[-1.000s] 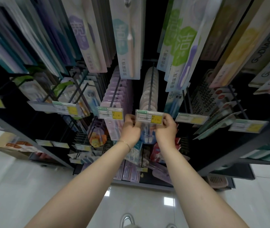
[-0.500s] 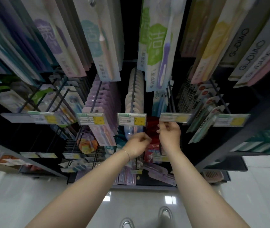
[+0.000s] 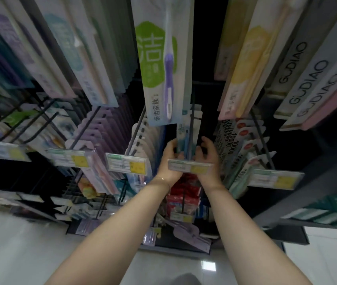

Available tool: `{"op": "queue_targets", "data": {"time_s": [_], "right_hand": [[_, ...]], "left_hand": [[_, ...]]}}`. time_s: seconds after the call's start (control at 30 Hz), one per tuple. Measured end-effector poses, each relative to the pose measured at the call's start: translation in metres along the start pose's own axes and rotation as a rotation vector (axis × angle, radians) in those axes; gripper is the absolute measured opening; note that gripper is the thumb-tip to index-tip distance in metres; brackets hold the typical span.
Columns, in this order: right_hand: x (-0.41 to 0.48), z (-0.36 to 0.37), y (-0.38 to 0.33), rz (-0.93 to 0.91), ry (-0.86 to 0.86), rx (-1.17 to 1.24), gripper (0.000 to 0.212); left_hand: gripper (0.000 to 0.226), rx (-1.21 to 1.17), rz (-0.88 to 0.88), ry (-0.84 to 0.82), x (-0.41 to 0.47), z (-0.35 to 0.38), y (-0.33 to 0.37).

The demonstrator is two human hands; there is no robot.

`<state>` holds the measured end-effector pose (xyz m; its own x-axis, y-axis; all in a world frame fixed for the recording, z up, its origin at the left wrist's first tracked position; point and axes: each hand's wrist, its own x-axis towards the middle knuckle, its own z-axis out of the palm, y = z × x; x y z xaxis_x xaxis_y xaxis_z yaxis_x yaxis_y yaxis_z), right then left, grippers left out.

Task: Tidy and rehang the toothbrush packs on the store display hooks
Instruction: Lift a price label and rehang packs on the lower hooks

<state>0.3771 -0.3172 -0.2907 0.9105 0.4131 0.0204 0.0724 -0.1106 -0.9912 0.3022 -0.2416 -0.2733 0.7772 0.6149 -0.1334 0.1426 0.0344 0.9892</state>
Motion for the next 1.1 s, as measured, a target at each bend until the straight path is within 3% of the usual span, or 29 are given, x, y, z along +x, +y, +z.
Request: {"op": "queue_targets", "data": {"time_s": [0.1, 0.2, 0.3, 0.67, 0.8, 1.0, 1.1], "right_hand": [[0.018, 0.005, 0.003, -0.05, 0.002, -0.035, 0.041], [0.029, 0.009, 0.006, -0.1, -0.017, -0.017, 0.034], [0.035, 0.011, 0.01, -0.11, -0.022, 0.007, 0.03], [0.044, 0.014, 0.018, -0.189, 0.041, 0.086, 0.008], [0.044, 0.013, 0.013, -0.224, 0.059, 0.069, 0.008], [0.034, 0.01, 0.008, -0.221, 0.004, 0.02, 0.011], [0.023, 0.01, 0.006, -0.178, -0.01, 0.041, 0.01]], "left_hand": [[0.057, -0.058, 0.03, 0.149, 0.018, 0.008, 0.009], [0.075, -0.07, -0.023, 0.188, 0.043, 0.007, -0.002], [0.047, -0.021, 0.095, 0.172, 0.047, 0.009, -0.003], [0.005, 0.047, 0.232, 0.262, 0.052, 0.007, -0.016], [0.004, 0.039, 0.21, 0.257, 0.051, 0.004, -0.013], [0.025, 0.044, 0.12, 0.285, 0.041, 0.002, -0.012], [0.024, 0.075, 0.106, 0.205, 0.027, -0.002, -0.012]]}}
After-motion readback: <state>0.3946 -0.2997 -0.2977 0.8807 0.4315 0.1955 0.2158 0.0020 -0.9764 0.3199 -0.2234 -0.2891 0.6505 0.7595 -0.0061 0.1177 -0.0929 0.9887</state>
